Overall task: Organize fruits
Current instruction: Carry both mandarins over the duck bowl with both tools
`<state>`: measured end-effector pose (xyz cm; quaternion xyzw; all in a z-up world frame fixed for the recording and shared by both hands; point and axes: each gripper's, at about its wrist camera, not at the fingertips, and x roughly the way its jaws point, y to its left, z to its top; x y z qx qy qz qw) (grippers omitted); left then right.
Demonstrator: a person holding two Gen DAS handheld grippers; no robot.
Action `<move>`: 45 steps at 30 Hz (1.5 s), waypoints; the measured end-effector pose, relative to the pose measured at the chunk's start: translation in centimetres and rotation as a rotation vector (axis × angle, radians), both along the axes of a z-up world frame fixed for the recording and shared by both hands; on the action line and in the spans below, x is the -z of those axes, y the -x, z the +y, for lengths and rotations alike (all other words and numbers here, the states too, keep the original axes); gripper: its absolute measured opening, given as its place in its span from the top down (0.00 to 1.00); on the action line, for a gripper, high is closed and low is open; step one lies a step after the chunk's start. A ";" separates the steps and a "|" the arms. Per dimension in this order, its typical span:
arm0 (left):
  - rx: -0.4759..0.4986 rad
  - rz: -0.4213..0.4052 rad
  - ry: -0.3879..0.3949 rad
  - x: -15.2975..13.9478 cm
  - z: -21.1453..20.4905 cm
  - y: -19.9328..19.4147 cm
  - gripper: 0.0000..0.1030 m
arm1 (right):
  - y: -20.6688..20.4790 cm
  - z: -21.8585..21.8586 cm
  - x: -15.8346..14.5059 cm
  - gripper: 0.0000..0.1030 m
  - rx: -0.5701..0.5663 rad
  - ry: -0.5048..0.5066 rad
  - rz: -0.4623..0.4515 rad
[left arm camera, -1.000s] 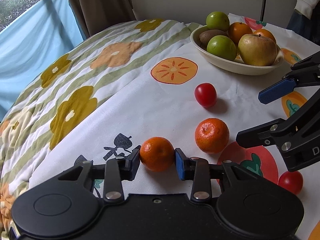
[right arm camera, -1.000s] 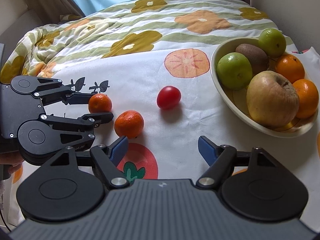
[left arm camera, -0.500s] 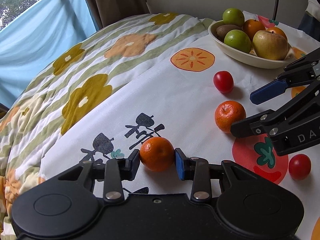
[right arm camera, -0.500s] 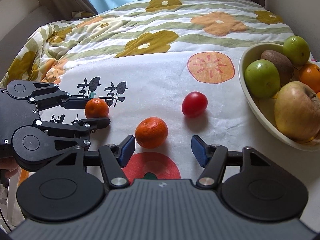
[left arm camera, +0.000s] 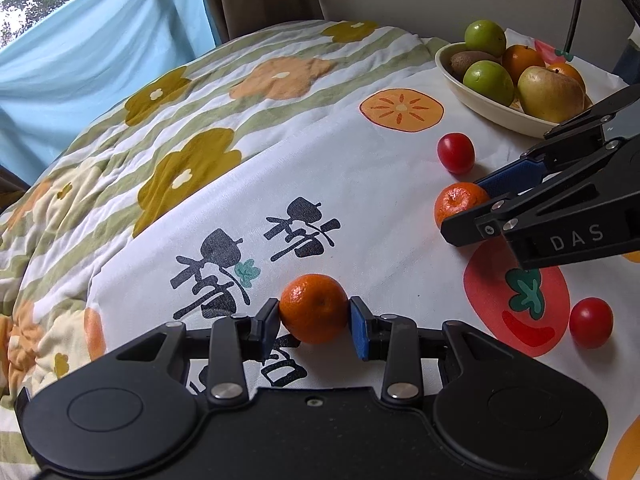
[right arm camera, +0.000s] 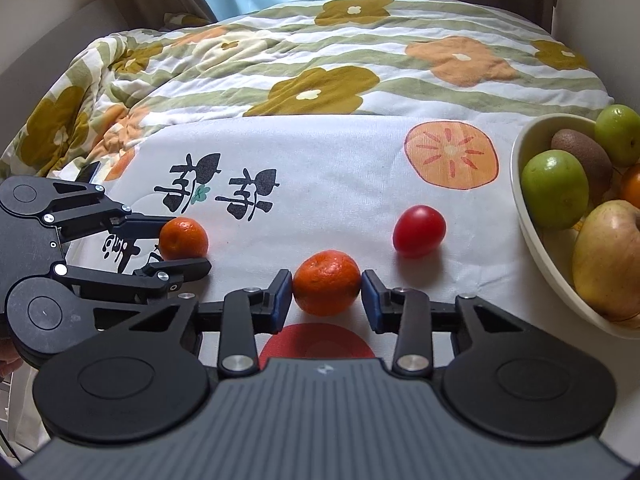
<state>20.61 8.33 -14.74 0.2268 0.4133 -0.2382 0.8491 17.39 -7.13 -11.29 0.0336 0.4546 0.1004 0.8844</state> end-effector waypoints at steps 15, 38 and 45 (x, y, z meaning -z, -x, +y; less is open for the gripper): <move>-0.147 -0.051 0.083 -5.5 -0.3 2.8 0.61 | 2.5 -2.3 -4.2 0.49 0.002 -0.019 -0.074; -0.306 -0.133 0.175 -12.4 -13.9 5.4 0.61 | 4.1 -17.8 -11.1 0.50 -0.034 -0.032 -0.193; -0.284 -0.122 0.187 -11.7 -19.9 3.5 0.61 | 2.7 -23.6 -10.5 0.50 -0.014 -0.011 -0.196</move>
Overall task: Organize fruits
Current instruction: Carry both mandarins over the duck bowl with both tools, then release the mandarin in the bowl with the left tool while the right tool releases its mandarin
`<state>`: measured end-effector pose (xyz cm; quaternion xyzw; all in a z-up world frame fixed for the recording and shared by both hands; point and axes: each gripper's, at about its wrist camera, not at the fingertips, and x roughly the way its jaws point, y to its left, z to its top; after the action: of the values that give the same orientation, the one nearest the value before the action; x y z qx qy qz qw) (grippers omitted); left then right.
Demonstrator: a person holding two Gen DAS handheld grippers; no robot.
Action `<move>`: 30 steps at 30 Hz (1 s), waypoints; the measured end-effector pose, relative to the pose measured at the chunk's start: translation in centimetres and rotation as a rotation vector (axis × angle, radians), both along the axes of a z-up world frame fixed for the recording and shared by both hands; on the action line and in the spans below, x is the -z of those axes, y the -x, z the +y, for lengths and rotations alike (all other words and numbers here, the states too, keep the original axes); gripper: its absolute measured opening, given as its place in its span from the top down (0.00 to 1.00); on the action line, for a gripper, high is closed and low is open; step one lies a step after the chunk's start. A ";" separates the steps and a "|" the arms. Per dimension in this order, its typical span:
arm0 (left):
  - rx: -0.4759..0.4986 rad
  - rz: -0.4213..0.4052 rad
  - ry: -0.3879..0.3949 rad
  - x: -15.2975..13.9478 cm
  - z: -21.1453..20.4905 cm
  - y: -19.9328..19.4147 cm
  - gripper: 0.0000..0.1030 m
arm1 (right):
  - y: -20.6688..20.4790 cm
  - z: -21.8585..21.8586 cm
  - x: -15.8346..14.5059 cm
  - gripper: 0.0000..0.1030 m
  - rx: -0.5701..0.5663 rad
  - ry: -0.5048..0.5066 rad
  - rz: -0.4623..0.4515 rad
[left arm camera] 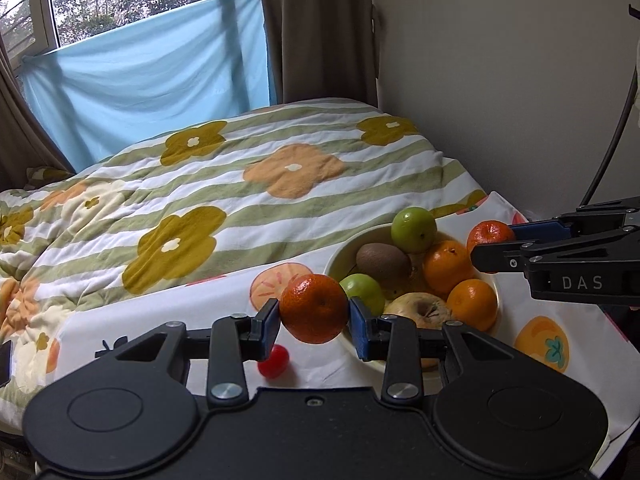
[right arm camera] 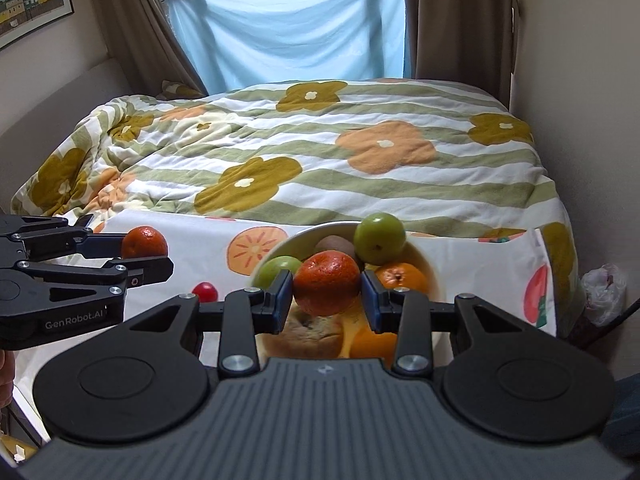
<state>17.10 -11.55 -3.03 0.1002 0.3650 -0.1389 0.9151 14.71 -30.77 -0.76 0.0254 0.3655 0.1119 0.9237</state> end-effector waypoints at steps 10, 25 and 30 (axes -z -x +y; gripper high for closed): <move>0.025 0.045 -0.015 3.5 -7.0 -4.8 0.61 | -2.1 -4.8 2.5 0.50 -0.031 0.019 0.029; 0.015 0.071 -0.046 5.6 -8.5 -7.3 0.25 | -3.6 -7.6 5.2 0.50 -0.007 -0.001 0.077; -0.037 0.059 -0.031 4.4 -6.6 -6.9 0.18 | -3.7 -7.7 5.0 0.50 -0.002 -0.008 0.072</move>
<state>24.00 -18.12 -7.45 0.1035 0.3956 -0.1193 0.9047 18.38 -38.49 -5.71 0.0327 0.3983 0.1135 0.9096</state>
